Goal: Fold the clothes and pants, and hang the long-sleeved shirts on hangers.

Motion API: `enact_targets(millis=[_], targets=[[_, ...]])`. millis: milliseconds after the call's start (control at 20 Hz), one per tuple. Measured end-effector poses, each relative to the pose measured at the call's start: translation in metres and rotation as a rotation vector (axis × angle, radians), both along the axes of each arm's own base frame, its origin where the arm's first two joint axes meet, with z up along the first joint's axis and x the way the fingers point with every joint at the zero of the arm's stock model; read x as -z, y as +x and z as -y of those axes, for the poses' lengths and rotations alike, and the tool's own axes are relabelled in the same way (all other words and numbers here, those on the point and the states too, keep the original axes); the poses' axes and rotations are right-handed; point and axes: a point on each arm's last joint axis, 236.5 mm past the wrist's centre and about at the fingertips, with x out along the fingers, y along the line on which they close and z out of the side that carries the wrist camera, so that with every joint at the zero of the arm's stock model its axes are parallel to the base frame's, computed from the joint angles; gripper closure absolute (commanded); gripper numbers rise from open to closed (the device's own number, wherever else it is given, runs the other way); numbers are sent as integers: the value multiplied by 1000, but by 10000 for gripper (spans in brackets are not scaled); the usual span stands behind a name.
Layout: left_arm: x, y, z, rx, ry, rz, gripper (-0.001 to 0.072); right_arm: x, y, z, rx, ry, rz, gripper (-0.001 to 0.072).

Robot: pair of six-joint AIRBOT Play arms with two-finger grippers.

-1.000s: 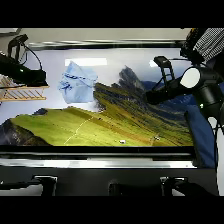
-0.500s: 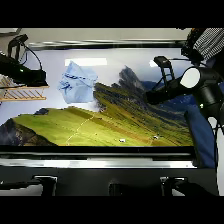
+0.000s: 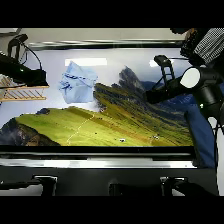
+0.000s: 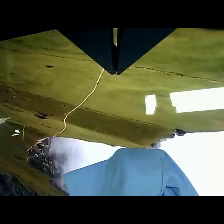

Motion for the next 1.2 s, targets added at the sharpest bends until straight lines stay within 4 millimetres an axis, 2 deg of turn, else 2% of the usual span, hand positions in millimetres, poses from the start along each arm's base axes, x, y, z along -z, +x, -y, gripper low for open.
enact_targets(millis=[50, 100, 250, 400, 600, 750, 800, 850, 900, 950, 1100, 1200], targets=[[1, 1, 0, -1, 0, -3, 388, 0, 0, 0, 0, 0, 1, 672], [4, 2, -1, -3, 2, -5, 2, -1, 2, 0, 2, 2, 7, 627], [18, 25, -5, -36, 9, 16, 0, -1, 3, 0, 4, 4, 13, 514], [49, 70, -4, -85, -6, 69, 0, -1, 2, 0, 20, 10, 3, 514], [118, 131, 0, -159, -32, 113, 1, 0, 0, -1, 41, 20, -13, 514], [176, 157, 11, -192, -57, 91, 4, 0, 0, -1, 50, 23, -18, 514], [193, 162, 17, -198, -68, 79, 16, 0, 0, -1, 51, 24, -18, 514], [207, 165, 22, -204, -81, 66, 155, 0, 0, -1, 57, 26, -19, 514], [219, 168, 29, -207, -99, 51, 469, -1, 1, -1, 64, 29, -20, 514], [228, 168, 35, -205, -113, 35, 686, -1, 1, -1, 66, 30, -20, 513], [243, 155, 51, -165, -141, -44, 691, -1, 1, -1, 86, 38, -26, 507], [247, 134, 60, -121, -151, -135, 693, 0, -1, -1, 108, 44, -43, 507]])
